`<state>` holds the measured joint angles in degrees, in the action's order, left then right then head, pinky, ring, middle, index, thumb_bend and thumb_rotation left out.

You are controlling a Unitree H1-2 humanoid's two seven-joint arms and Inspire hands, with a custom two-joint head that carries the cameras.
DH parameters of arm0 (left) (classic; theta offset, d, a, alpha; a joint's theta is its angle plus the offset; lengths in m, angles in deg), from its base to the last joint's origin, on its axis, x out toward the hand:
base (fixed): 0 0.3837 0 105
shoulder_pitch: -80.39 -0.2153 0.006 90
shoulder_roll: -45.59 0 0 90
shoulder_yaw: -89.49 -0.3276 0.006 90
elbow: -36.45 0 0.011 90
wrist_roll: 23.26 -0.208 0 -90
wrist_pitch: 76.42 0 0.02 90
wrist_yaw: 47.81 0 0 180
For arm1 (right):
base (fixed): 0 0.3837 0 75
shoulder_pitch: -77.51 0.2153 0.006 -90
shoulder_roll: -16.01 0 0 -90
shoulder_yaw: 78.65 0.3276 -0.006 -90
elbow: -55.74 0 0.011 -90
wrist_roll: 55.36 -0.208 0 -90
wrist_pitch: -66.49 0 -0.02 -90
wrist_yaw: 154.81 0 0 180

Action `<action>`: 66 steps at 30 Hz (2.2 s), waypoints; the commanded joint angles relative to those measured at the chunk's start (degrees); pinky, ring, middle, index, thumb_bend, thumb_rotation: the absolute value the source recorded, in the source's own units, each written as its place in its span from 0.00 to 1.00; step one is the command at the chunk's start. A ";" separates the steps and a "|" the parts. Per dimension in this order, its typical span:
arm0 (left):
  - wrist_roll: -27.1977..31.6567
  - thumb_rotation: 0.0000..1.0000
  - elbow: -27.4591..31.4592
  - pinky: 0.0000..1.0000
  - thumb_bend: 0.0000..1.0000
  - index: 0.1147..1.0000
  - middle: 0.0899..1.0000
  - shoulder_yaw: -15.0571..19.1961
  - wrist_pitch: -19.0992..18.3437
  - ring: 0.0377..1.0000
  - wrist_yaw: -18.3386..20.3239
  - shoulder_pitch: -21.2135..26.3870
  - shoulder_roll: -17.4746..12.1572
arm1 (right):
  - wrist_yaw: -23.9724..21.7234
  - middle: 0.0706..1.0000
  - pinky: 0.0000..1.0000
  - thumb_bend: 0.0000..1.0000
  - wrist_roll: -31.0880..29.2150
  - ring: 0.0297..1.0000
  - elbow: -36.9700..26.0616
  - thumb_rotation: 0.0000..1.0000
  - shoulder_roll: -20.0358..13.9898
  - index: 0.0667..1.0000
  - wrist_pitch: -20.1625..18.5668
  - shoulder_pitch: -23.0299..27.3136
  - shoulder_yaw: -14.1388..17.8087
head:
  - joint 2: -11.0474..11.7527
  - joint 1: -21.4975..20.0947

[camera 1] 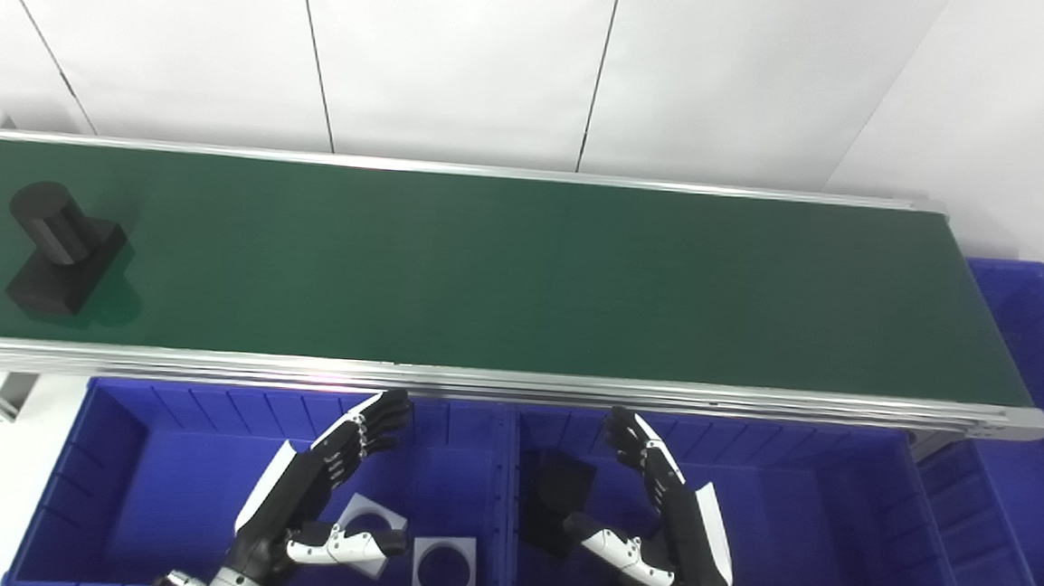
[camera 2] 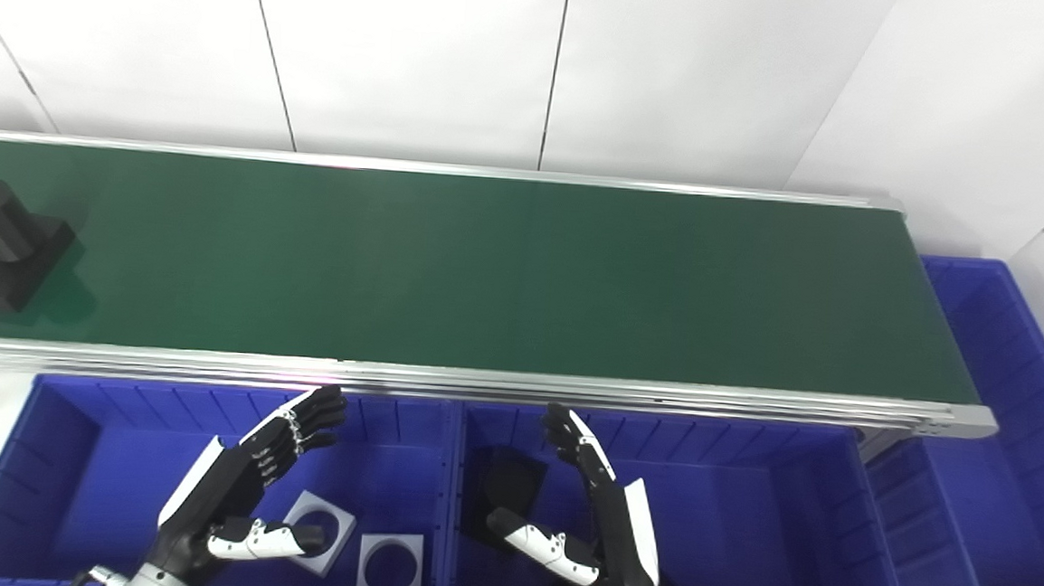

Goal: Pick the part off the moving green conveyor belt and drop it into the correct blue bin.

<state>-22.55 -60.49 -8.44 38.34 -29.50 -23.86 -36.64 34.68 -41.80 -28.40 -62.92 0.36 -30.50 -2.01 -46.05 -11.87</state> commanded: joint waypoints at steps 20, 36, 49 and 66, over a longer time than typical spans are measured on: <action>-4.07 0.41 -2.40 0.87 0.93 0.85 0.88 -4.31 2.17 0.89 -6.53 0.52 1.09 | 0.36 0.84 0.84 0.75 -3.15 0.85 -0.77 0.45 -3.59 0.89 3.05 -0.21 -0.37 | 7.36 16.53; -4.37 0.40 -5.61 0.87 0.93 0.86 0.88 -9.64 2.17 0.89 -13.43 2.04 -0.56 | 4.11 0.82 0.82 0.73 -2.41 0.84 0.33 0.39 -5.61 0.87 3.06 0.93 -2.89 | 12.66 18.48; -4.14 0.41 -8.11 0.81 0.98 0.85 0.86 -11.25 2.17 0.86 -14.84 3.12 -1.32 | 8.91 0.81 0.80 0.75 -2.53 0.83 3.34 0.38 -7.30 0.87 3.05 2.19 -6.20 | 17.83 19.97; -4.47 0.39 -9.19 0.79 0.97 0.82 0.84 -13.56 2.17 0.84 -17.95 4.31 -2.34 | 11.50 0.80 0.81 0.76 -3.00 0.81 -1.42 0.35 -9.10 0.84 3.06 5.14 -8.38 | 19.29 19.30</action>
<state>-27.17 -70.56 -21.67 38.40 -46.61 -20.60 -38.65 45.57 -44.69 -27.30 -71.57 0.36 -26.57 -10.40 -26.72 7.38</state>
